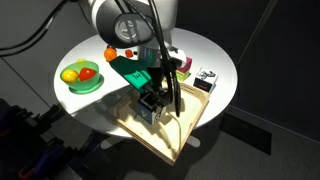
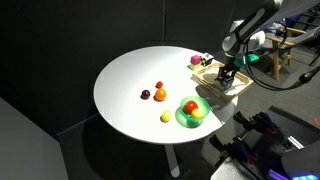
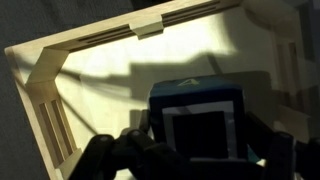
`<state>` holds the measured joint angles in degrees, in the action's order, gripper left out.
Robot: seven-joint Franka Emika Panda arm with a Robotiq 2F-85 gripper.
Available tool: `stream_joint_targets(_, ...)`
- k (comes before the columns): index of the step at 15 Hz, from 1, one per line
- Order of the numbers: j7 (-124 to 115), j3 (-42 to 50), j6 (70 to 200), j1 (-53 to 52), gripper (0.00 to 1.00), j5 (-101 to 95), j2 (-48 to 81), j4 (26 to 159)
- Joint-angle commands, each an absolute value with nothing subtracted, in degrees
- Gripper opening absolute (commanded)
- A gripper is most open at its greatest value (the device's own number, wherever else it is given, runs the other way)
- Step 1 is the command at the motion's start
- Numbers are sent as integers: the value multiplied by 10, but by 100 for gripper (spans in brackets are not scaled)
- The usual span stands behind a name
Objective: Put the big red tomato in the green bowl, then put the apple in the green bowl and remove the soft toy block from the box
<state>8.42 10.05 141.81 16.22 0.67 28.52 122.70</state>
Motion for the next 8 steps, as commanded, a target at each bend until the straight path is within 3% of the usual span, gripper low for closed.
stream_joint_targets(1,90,96,1411,167,59,9,289,1213)
stream_joint_targets(8,79,99,1402,145,12,-5,240,1235)
